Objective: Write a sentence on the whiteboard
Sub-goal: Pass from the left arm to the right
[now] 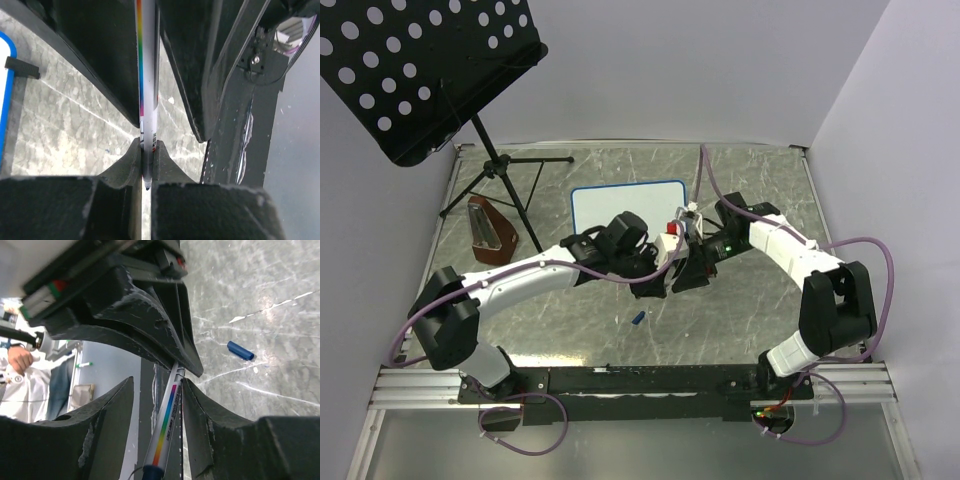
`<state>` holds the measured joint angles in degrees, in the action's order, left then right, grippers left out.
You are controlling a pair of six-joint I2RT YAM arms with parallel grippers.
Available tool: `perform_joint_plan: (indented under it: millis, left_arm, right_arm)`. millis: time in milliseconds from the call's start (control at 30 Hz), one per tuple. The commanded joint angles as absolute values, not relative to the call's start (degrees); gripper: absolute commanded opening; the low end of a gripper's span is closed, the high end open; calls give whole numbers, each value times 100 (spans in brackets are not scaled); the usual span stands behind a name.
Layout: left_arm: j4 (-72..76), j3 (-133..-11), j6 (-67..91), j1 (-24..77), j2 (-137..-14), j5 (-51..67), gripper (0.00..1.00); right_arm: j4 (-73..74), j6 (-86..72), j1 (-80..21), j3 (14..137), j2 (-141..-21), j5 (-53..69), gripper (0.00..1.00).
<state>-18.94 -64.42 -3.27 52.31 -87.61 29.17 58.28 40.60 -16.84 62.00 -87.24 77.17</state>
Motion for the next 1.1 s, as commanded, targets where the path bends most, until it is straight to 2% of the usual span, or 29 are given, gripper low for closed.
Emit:
perform_joint_plan:
  millis: [0,167,400,667,900,1067]
  left_arm:
    - [-2416,-6890,-791,5159,-8789,2936,1]
    - [-3092,-7215,-1072,5159,-8868,2743,1]
    - [-4032,-7725,-1546,5203,-9114,2558,1]
    - [-4386,-7892,-1846,5449,-9027,2118,1]
    - [-4596,-8112,-1784,5634,-9158,1907,1]
    - [-4684,-8253,-1775,5704,-9237,1793,1]
  right_arm:
    - [5792,4192,-1828,6354,-8719,7629,49]
    - [5836,4219,-1960,6390,-8771,7541,47]
    - [6038,4395,-2074,6460,-8850,7594,50]
    - [6161,4456,-2092,6530,-8965,7673,52]
    - [5371,3674,-2092,6302,-8702,7427,52]
    - [5431,3647,-2092,6328,-8789,7383,44]
